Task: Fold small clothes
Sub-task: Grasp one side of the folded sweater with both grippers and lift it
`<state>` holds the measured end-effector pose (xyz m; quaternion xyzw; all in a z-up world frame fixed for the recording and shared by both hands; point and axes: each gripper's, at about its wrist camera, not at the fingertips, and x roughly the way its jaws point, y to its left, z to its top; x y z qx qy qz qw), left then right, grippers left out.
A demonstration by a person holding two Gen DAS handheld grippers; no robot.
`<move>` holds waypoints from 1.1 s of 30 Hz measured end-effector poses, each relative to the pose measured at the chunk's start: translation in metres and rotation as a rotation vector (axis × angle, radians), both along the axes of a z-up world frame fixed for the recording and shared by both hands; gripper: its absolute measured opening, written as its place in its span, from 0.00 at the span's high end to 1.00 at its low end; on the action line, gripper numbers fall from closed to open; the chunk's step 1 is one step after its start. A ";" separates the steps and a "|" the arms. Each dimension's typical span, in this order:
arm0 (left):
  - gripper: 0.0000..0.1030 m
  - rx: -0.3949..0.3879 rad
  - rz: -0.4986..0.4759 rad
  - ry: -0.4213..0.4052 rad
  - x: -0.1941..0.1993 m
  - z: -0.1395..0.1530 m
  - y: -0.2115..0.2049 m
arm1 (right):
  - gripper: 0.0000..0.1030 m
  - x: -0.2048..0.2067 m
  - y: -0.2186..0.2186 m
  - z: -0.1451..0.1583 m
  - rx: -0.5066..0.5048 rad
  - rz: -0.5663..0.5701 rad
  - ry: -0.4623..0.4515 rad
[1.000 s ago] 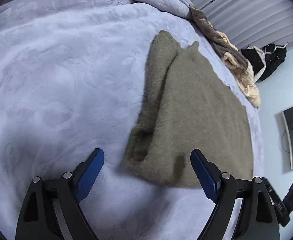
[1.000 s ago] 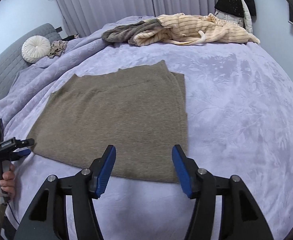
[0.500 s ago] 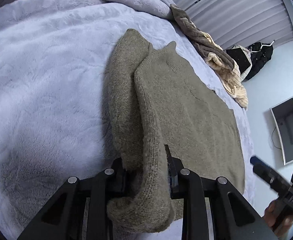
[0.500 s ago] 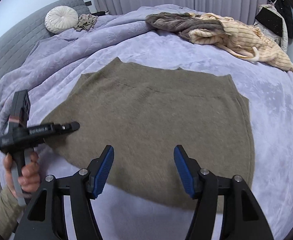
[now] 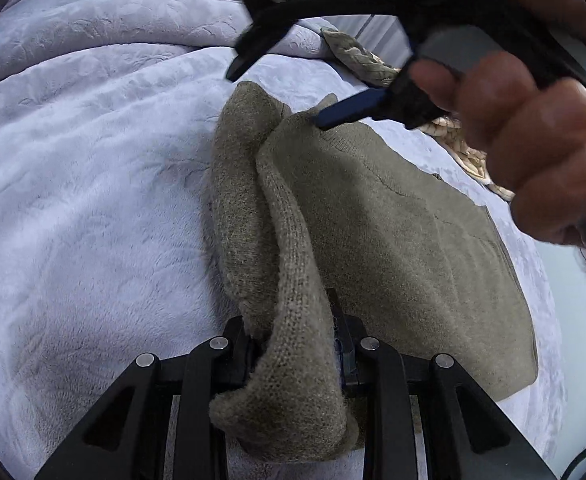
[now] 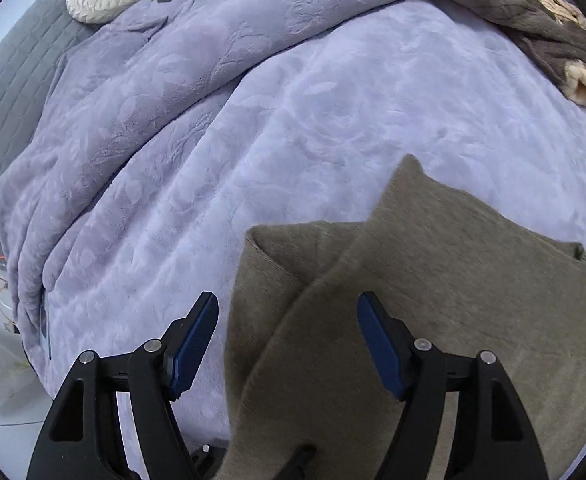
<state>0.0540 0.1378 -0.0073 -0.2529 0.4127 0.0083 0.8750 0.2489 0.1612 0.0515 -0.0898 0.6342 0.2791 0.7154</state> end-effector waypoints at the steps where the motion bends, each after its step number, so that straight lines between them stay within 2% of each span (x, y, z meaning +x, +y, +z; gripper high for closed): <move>1: 0.72 0.009 -0.002 -0.002 0.000 0.000 -0.001 | 0.27 -0.002 0.010 -0.006 -0.044 0.027 0.001; 4: 0.72 0.012 -0.005 -0.006 0.000 -0.001 -0.001 | 0.25 -0.007 0.034 -0.031 -0.231 0.092 -0.017; 6: 0.72 0.008 -0.002 -0.004 0.001 0.000 0.000 | 0.46 -0.010 0.036 -0.040 -0.284 0.099 -0.036; 7: 0.72 0.009 -0.002 -0.002 0.001 0.000 0.000 | 0.66 -0.010 0.035 -0.039 -0.290 0.093 -0.051; 8: 0.72 0.010 -0.001 0.000 0.000 0.002 0.000 | 0.76 -0.010 0.031 -0.037 -0.271 0.084 -0.049; 9: 0.72 0.014 -0.003 -0.001 -0.002 0.004 -0.001 | 0.80 -0.010 0.026 -0.034 -0.243 0.081 -0.046; 14: 0.72 0.039 -0.011 -0.003 -0.010 0.018 -0.008 | 0.83 -0.022 0.010 -0.014 -0.161 0.133 -0.097; 20: 0.73 0.065 -0.025 -0.019 -0.011 0.041 -0.020 | 0.83 -0.027 -0.018 0.011 -0.051 0.143 -0.111; 28: 0.73 0.132 -0.058 -0.010 -0.010 0.069 -0.048 | 0.83 -0.016 -0.050 0.049 0.077 0.141 -0.121; 33: 0.73 0.172 -0.068 0.006 0.000 0.084 -0.069 | 0.83 -0.013 -0.063 0.060 0.143 0.129 -0.125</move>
